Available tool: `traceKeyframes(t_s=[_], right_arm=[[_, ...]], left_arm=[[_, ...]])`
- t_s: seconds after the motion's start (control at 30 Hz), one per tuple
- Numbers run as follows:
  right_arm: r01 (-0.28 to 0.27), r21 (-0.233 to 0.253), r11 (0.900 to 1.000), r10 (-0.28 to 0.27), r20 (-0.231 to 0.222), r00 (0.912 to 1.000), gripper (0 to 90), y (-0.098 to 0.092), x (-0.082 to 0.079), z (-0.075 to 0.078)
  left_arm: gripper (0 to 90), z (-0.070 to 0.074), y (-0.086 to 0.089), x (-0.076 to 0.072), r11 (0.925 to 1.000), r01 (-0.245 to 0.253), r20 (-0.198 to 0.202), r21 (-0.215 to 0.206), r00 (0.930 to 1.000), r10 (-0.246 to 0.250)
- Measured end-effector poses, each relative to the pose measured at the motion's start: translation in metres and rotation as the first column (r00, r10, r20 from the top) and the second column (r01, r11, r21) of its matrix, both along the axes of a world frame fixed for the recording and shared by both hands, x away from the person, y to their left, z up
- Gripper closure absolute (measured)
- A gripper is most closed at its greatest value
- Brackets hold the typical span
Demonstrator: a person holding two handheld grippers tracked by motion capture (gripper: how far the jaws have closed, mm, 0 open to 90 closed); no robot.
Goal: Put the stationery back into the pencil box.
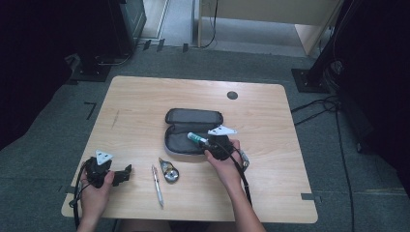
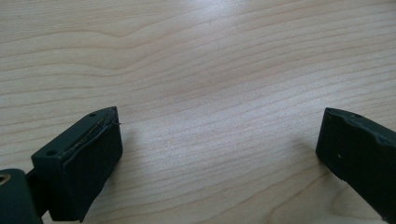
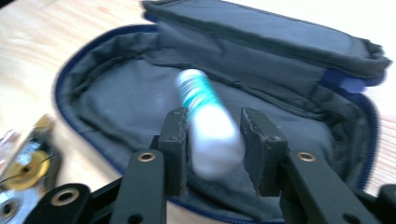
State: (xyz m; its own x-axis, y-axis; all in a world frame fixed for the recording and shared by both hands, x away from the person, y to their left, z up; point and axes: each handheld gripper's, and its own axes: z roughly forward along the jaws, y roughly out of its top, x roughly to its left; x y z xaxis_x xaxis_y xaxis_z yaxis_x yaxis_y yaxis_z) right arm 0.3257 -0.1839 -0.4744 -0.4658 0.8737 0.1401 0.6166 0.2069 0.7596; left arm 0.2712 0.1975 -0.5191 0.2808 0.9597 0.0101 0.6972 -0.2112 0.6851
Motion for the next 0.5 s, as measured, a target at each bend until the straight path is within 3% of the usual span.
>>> traceKeyframes(t_s=[0.1,0.17,0.2,0.33,0.5], right_arm=[[0.038,0.001,0.999,-0.038,-0.004,0.9993,62.8,-0.003,0.004,0.000],[0.062,-0.042,0.997,-0.062,0.008,0.9981,61.4,-0.003,0.006,0.001],[0.063,-0.053,0.997,-0.063,0.012,0.9980,60.8,-0.003,0.007,0.001],[0.028,-0.019,0.999,-0.028,-0.008,0.9996,53.8,-0.002,0.006,0.002],[0.024,-0.147,0.989,-0.025,-0.001,0.9997,47.5,0.008,0.004,-0.006]], left_arm=[[0.6,0.000,0.000,0.000,1.0000,0.000,0.000,0.000,1.0000,0.000],[0.6,0.000,0.000,0.000,1.0000,0.000,0.000,0.000,1.0000,0.000],[0.6,0.000,0.000,0.000,1.0000,0.000,0.000,0.000,1.0000,0.000],[0.6,0.000,0.000,0.000,1.0000,0.002,-0.002,0.003,1.0000,-0.002],[0.6,0.000,0.000,0.000,1.0000,0.003,-0.002,0.003,1.0000,-0.003]])
